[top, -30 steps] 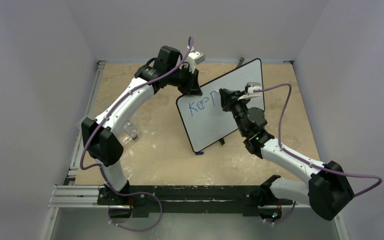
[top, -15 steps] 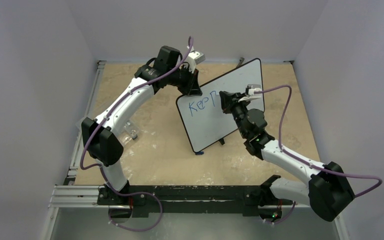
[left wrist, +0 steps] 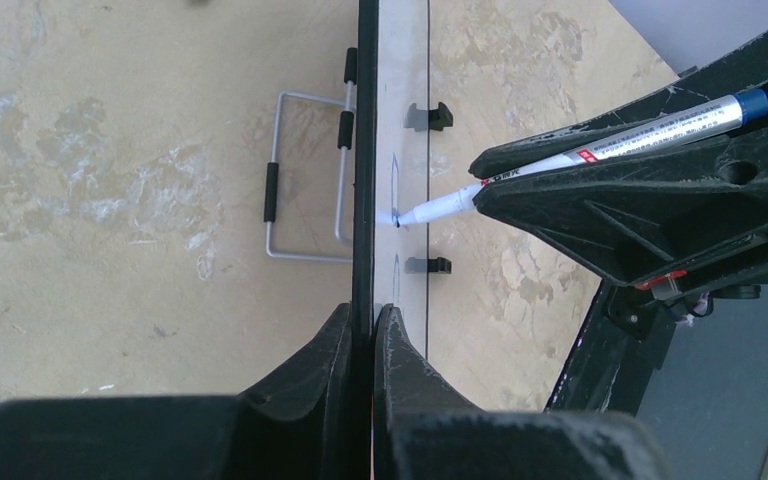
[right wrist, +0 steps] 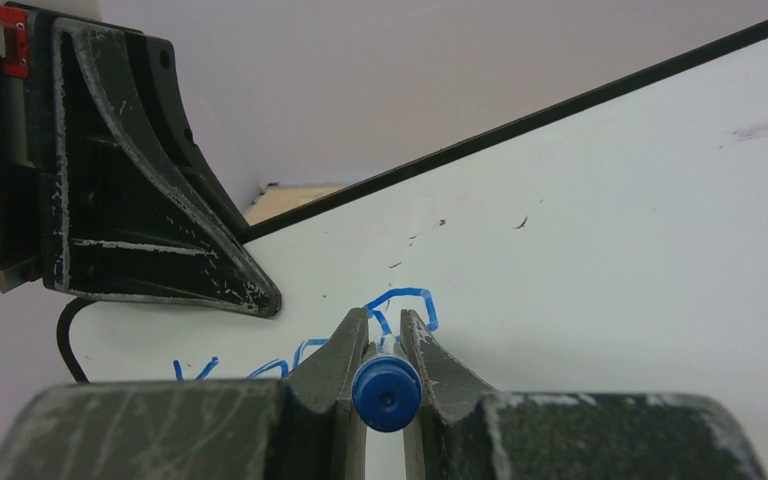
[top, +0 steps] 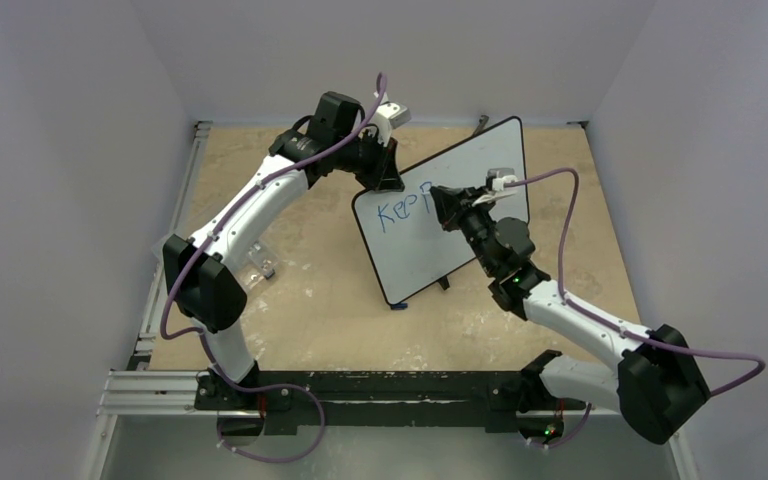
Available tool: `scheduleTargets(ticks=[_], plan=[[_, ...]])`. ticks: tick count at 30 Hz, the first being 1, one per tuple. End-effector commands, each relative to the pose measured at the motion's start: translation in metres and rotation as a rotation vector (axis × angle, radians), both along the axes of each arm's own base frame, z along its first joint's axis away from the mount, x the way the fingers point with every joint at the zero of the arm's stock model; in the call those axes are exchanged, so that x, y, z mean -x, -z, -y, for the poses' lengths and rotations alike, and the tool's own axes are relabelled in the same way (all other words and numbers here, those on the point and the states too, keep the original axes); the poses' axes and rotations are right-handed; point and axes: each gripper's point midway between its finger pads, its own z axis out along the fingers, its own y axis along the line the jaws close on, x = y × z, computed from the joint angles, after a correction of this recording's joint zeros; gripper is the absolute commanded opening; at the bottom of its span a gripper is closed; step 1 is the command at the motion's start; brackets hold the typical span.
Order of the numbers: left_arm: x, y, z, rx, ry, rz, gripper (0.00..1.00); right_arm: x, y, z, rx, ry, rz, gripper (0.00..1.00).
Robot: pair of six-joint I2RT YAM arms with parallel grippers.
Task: Write a sentence on the whiteboard
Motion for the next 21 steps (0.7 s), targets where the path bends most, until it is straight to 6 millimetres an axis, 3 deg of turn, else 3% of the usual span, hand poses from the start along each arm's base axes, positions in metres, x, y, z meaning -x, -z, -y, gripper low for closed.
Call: scheduleTargets(ticks=[1, 10, 21], plan=[[-0.030, 0.007, -0.026, -0.142, -0.084, 0.139, 0.00, 0.010, -0.011, -0.002, -0.009, -0.042, 0.024, 0.00], [-0.034, 0.002, -0.038, -0.167, -0.107, 0.157, 0.00, 0.025, -0.044, 0.010, -0.019, -0.035, 0.075, 0.00], [-0.032, 0.002, -0.041, -0.186, -0.113, 0.151, 0.00, 0.029, -0.037, 0.030, 0.050, 0.043, 0.064, 0.00]])
